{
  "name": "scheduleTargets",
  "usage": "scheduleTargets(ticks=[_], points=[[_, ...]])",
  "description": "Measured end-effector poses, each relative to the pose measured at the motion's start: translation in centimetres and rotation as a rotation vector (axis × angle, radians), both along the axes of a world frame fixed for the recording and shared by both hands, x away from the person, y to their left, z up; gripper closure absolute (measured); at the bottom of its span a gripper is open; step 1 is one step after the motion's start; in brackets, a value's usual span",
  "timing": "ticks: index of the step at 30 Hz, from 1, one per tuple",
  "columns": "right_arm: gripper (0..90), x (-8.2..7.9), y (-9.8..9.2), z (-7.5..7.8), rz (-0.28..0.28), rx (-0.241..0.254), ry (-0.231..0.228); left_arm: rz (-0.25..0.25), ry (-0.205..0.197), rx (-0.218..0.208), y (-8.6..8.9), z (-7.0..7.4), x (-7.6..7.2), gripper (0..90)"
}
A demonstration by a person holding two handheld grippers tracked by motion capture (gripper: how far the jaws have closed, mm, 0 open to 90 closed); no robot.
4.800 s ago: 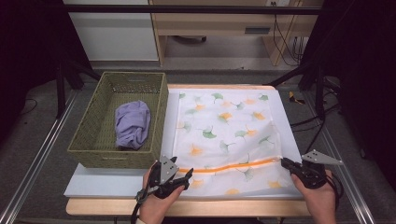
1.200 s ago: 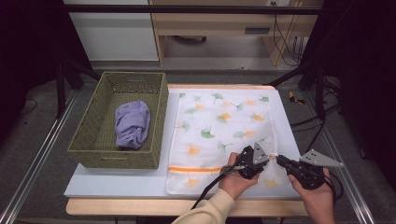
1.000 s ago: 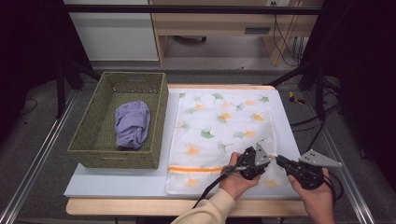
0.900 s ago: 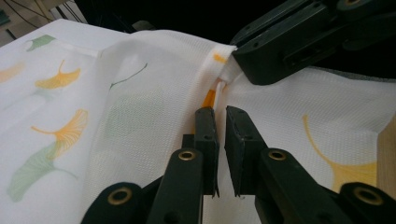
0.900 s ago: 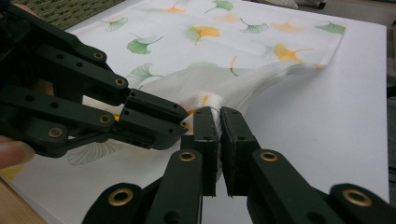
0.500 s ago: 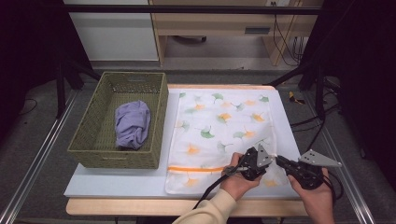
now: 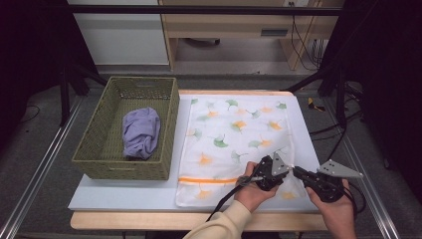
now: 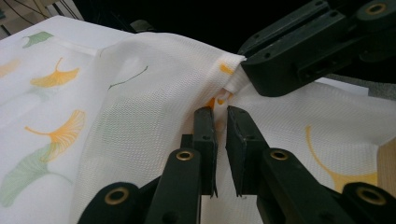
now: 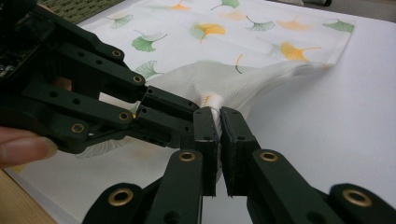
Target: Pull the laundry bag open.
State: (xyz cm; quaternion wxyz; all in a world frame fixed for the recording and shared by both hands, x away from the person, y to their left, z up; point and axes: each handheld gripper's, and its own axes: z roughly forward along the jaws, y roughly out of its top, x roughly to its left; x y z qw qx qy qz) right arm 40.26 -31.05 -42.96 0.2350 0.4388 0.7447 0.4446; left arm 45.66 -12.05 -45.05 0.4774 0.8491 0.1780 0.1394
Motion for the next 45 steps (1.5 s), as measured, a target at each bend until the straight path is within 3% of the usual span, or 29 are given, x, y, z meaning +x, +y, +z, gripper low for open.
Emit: scheduleTargets(ticks=[13,16,24,45], points=[[85.9,0.07,0.10,-0.04,-0.002,-0.003,-0.001,0.010,0.007,0.000,-0.29,-0.16,-0.12,89.3],[85.9,0.04,0.05,0.01,-0.008,0.005,0.003,0.023,0.026,-0.030,-0.41,-0.21,-0.12,89.2],[86.0,0.08,-0.01,-0.01,-0.006,0.006,0.009,0.033,0.031,-0.057,-0.61,-0.47,-0.06,87.2],[82.0,0.31,-0.25,-0.47,-0.013,0.027,0.021,0.054,0.032,-0.046,-0.67,-0.60,-0.13,89.5]])
